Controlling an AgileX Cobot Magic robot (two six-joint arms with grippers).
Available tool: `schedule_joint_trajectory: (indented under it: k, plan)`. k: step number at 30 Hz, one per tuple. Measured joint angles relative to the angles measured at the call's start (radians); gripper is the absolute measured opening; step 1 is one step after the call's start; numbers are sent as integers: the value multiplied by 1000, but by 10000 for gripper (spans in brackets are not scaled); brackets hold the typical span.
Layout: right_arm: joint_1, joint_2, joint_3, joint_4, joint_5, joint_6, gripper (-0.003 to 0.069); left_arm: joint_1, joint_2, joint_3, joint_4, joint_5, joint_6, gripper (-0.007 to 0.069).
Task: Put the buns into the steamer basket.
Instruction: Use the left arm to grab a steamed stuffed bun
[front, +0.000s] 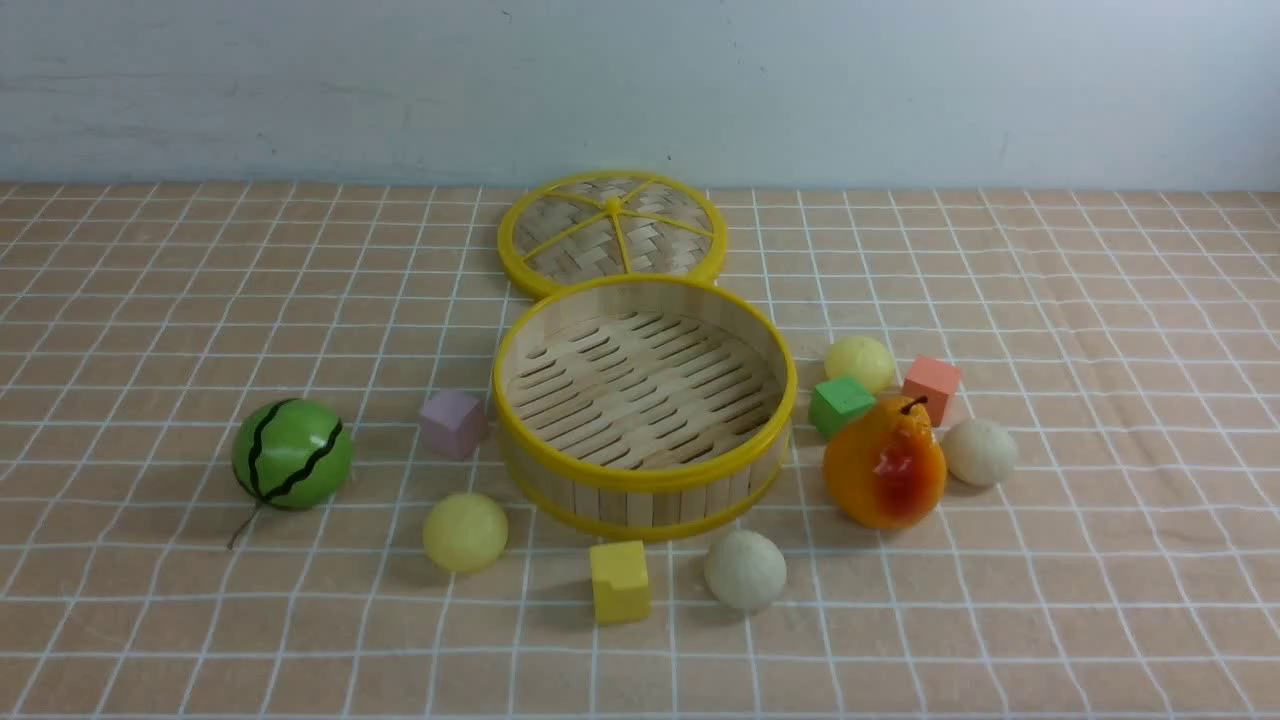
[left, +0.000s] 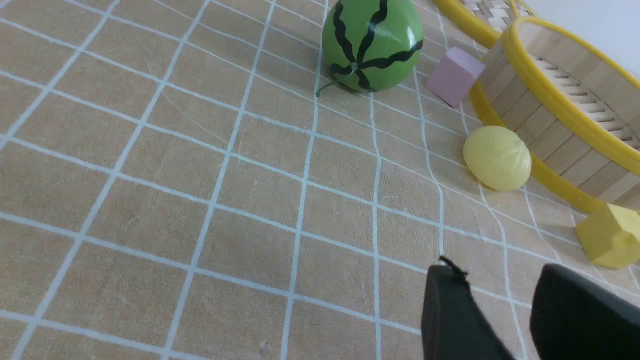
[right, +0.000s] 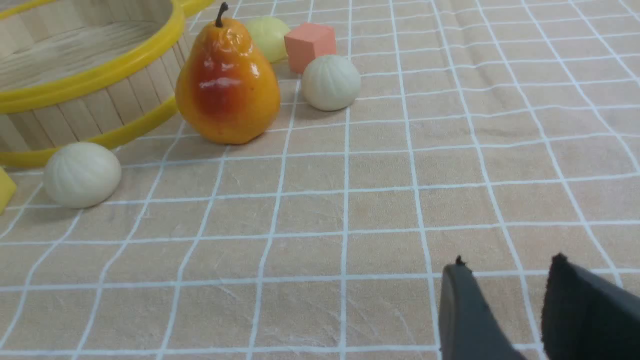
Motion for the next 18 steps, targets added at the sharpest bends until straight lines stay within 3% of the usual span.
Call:
schedule_joint_trajectory:
  k: [18]
  plan:
    - [0,0,0,0,0,0,239,0,0,0,0,5,0,237]
